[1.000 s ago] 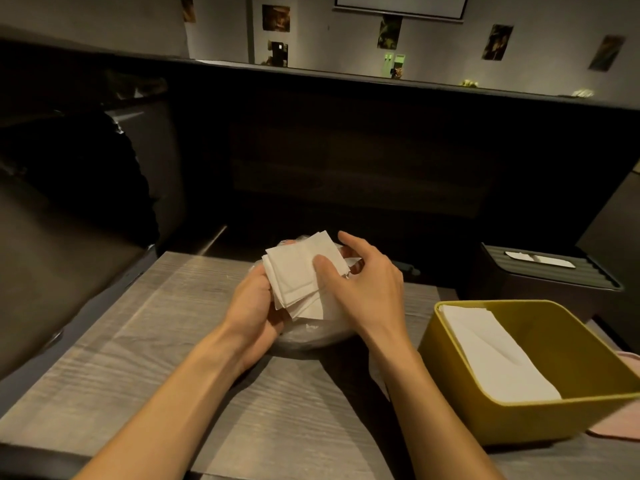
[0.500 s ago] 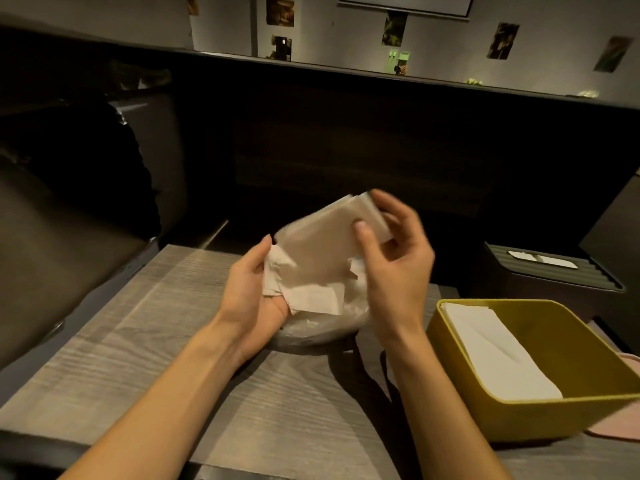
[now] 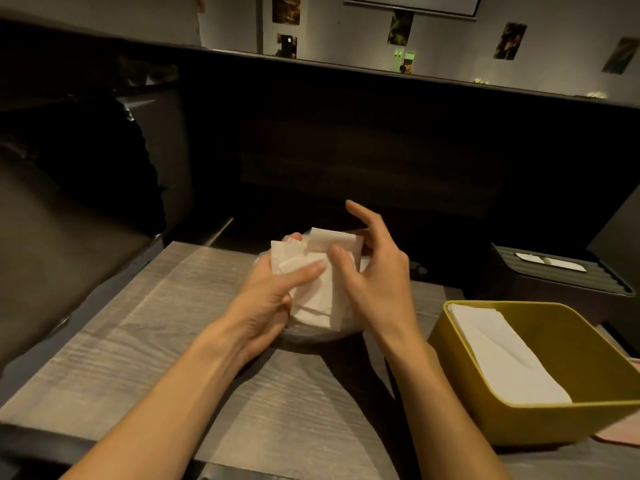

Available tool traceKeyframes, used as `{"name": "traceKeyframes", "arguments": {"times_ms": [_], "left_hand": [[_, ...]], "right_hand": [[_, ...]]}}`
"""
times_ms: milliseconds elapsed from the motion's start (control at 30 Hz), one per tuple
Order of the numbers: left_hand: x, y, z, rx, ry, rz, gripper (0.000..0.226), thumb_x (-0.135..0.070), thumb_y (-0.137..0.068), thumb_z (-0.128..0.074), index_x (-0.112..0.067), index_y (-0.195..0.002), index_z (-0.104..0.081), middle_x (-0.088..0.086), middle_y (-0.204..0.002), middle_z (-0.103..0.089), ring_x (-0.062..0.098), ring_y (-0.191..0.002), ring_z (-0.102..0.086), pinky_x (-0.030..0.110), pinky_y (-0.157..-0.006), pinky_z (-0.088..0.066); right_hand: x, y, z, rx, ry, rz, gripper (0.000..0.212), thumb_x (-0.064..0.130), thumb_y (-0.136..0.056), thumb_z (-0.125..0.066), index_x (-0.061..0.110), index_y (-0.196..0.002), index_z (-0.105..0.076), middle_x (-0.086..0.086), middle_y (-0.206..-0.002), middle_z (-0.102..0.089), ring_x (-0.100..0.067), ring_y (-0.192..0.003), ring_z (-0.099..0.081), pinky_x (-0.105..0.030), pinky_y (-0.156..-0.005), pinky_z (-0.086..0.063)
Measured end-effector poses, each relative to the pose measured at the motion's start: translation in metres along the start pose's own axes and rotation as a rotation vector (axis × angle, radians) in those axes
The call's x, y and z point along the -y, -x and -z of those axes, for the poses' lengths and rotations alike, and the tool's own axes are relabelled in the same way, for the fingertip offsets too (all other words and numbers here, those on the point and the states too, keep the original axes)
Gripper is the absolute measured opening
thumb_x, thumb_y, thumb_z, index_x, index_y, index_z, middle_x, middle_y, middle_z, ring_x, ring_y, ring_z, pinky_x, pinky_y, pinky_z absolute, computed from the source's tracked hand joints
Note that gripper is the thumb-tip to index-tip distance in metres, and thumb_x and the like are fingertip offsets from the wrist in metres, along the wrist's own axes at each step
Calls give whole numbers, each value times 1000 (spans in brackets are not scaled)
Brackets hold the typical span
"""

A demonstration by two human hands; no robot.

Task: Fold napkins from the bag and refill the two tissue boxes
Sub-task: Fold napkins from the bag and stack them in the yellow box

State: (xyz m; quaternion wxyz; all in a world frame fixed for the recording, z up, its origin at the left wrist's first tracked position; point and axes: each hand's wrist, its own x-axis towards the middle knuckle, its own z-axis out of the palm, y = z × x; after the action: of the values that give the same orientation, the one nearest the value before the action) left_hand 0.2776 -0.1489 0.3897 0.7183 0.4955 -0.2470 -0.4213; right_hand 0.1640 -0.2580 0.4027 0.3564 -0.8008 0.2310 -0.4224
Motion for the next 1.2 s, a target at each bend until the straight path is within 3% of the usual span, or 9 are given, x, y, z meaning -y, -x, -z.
{"name": "traceKeyframes", "arguments": {"times_ms": [167, 267, 433, 633, 767, 833, 1033, 1100, 1200], "left_hand": [[4, -2, -3, -25, -260, -130, 73, -1, -78, -82, -37, -134, -54, -2, -120, -71, 16, -103, -74, 34, -76, -62], [7, -1, -5, -33, -459, -186, 48, 7, -85, -73, -27, -117, -63, -1, -102, -75, 12, -96, -74, 21, -70, -57], [3, 2, -9, -3, -515, -231, 57, 6, -81, -79, -39, -110, -57, -8, -105, -69, -2, -93, -68, 10, -70, -53], [5, -1, -7, -31, -345, -112, 41, -7, -79, -84, -17, -115, -66, 5, -100, -78, 24, -97, -75, 39, -81, -61], [4, -1, -5, 41, -253, -19, 27, 0, -88, -73, -7, -114, -70, 11, -102, -79, 26, -95, -76, 33, -78, -60], [5, -1, -5, 67, -247, 2, 24, -1, -89, -72, -4, -113, -69, 14, -100, -79, 27, -90, -77, 32, -73, -61], [1, -1, -1, 48, -67, 47, 37, -10, -94, -68, -7, -131, -64, 17, -118, -75, 33, -110, -73, 47, -93, -57], [-1, -2, 0, 24, 20, 46, 38, -10, -96, -66, -10, -134, -62, 15, -122, -74, 31, -114, -71, 48, -97, -55], [-3, 0, -5, 13, 52, 18, 29, -11, -99, -62, -14, -128, -64, 9, -113, -78, 23, -104, -75, 41, -85, -61]], "right_hand": [[5, -2, 5, -14, 187, 106, 54, 36, -95, -69, 40, -145, -50, 26, -126, -55, 6, -125, -46, -23, -109, -29], [16, -4, 0, 147, 413, 313, 39, 39, -90, -68, 41, -128, -65, 21, -131, -56, 3, -129, -41, -29, -109, -21], [16, -8, 0, 176, 438, 338, 14, 35, -93, -68, 41, -106, -70, 22, -120, -62, 0, -123, -47, -34, -106, -23], [17, -11, 7, -65, 240, 356, 17, 27, -96, -60, 29, -112, -67, 20, -110, -65, -1, -108, -59, -37, -102, -45], [20, -14, 9, -171, 87, 338, 16, 18, -98, -64, 22, -114, -68, 17, -109, -64, 2, -105, -62, -14, -87, -51], [20, -15, 10, -220, 55, 327, 16, 15, -98, -64, 18, -114, -68, 15, -109, -64, 2, -105, -62, -13, -86, -51], [35, -5, 21, -735, -250, 428, 15, 22, -104, -59, 19, -118, -55, 18, -118, -59, -9, -107, -67, -26, -84, -59], [38, -3, 22, -709, -291, 335, 12, 25, -106, -57, 25, -118, -55, 12, -114, -63, -16, -102, -71, -36, -79, -62], [28, -2, 11, -461, -129, 132, 12, 26, -106, -58, 29, -117, -57, 23, -101, -63, 4, -95, -66, -16, -69, -56]]}}
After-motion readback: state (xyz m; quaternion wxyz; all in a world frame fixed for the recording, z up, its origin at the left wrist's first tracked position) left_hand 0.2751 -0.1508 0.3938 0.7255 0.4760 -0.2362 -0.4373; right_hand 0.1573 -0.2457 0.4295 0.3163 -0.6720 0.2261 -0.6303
